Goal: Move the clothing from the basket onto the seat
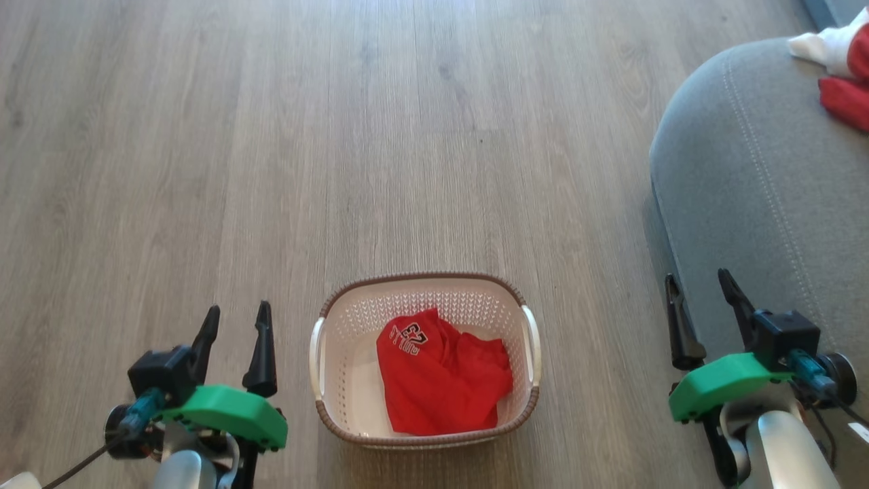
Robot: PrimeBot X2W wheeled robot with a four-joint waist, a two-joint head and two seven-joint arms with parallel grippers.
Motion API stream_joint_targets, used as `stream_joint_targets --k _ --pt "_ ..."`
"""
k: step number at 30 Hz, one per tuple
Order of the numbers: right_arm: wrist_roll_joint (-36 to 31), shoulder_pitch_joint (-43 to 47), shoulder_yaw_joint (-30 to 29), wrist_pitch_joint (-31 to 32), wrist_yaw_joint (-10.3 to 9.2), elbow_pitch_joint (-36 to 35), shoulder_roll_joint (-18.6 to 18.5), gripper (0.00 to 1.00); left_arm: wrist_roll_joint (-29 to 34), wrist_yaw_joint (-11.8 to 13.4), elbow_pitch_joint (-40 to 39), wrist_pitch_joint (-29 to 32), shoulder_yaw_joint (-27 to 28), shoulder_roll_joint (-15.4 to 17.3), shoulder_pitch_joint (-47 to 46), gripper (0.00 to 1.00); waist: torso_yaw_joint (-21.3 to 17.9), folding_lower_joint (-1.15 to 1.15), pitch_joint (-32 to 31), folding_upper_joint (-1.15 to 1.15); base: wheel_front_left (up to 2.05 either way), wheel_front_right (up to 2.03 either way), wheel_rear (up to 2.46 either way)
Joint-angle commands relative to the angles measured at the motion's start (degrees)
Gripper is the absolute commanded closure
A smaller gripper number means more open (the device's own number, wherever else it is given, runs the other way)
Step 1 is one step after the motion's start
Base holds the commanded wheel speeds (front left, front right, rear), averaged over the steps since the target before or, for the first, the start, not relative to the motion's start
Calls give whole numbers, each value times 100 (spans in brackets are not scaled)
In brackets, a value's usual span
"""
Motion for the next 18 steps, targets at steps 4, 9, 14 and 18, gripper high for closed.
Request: stream_joint_targets --k 4,9,14,18 --pt "18 -262 51 -38 -2 -376 6 0 -40 25 -235 -30 36 37 -279 0 -26 0 375 0 0 0 0" --pt "-47 -555 -81 -38 -2 -647 6 0 18 -12 -166 -30 -301 37 -738 0 -41 0 1128 0 0 0 0" --pt "-116 -1070 -62 -38 -2 -990 6 0 141 60 306 -30 -871 37 -1669 0 -162 0 2244 0 0 0 0" --pt "-89 -1418 -46 -38 -2 -1190 6 0 228 124 829 61 -1216 37 -2370 0 -312 0 2892 0 0 0 0"
